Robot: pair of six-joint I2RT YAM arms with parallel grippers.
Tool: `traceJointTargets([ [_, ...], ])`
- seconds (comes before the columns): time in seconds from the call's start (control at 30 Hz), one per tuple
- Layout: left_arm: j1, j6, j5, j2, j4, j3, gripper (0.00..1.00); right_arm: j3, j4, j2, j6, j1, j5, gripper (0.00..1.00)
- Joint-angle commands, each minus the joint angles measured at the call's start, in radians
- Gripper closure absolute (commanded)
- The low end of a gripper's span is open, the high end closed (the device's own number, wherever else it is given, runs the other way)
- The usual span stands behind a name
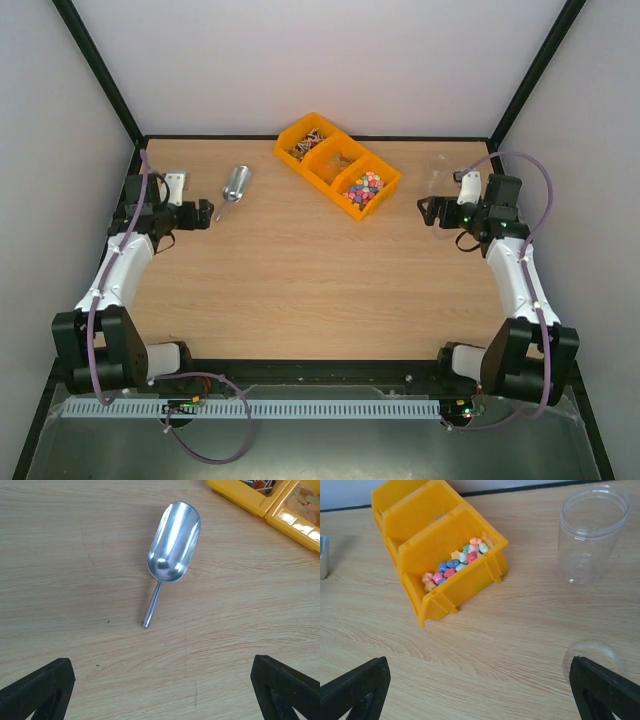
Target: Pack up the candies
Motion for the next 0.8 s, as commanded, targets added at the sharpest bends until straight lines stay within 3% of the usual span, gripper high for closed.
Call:
traceJointTargets([
  [0.0, 0.007, -0.071, -0.021, -0.041, 0.043, -0.03, 0.01, 0.081, -0.058, 0.089, 0.008, -0.008, 0.001, 0.01],
  [0.13, 0.009, -0.072, -0.024, -0.08, 0.094, -0.064, 0.01, 0.219, -0.093, 0.214, -0.032, -0.027, 0.014, 0.01],
  [0.3, 0.007, -0.033, -0.022, -0.039, 0.042, -0.025, 0.01, 0.387, -0.123, 0.375, -0.09, -0.047, 0.088, 0.01],
  [0.77, 0.008, -0.044, -0.003, 0.034, 0.034, 0.004, 0.0, 0.623, -0.147, 0.68, -0.128, -0.028, 0.155, 0.01],
])
